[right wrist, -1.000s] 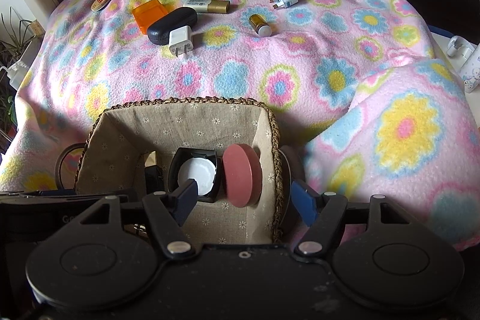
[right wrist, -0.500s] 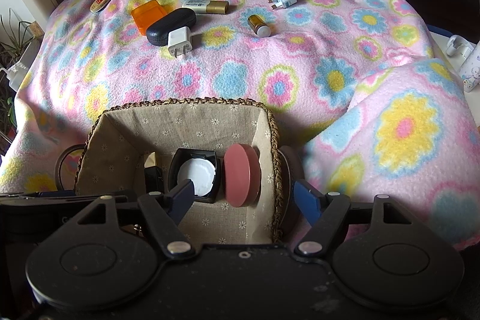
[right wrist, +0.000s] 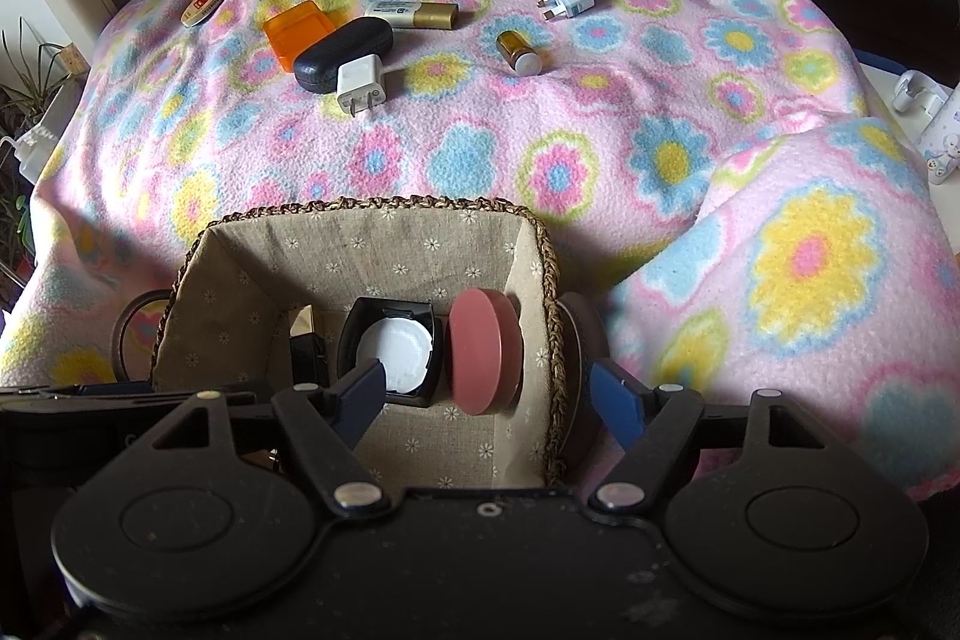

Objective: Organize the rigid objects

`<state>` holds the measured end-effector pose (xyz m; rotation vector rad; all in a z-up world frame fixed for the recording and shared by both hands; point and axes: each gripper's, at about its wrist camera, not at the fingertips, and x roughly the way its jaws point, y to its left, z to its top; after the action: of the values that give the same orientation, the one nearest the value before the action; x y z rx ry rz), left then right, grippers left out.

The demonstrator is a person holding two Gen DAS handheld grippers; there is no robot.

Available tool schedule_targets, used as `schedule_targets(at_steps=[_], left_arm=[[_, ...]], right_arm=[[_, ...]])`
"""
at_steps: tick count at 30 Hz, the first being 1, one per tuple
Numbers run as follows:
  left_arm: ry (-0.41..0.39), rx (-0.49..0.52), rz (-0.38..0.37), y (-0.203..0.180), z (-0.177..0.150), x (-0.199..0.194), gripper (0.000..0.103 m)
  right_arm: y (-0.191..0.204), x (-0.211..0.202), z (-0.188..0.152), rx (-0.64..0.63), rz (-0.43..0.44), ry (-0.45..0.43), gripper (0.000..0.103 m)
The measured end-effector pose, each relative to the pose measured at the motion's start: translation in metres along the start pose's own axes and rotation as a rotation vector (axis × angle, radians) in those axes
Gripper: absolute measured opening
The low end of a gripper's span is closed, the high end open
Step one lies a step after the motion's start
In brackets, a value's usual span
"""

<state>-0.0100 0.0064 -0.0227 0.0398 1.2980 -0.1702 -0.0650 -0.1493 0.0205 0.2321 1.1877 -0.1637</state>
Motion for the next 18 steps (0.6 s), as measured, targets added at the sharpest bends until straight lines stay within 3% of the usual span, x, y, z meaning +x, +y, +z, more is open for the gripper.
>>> schedule_targets(at_steps=[18], left_arm=[[0.000,0.001,-0.001,0.0005,-0.0001,-0.0001,0.079]], right_arm=[[0.0000,-0.0007,0.0001,0.000,0.002,-0.001,0.077]])
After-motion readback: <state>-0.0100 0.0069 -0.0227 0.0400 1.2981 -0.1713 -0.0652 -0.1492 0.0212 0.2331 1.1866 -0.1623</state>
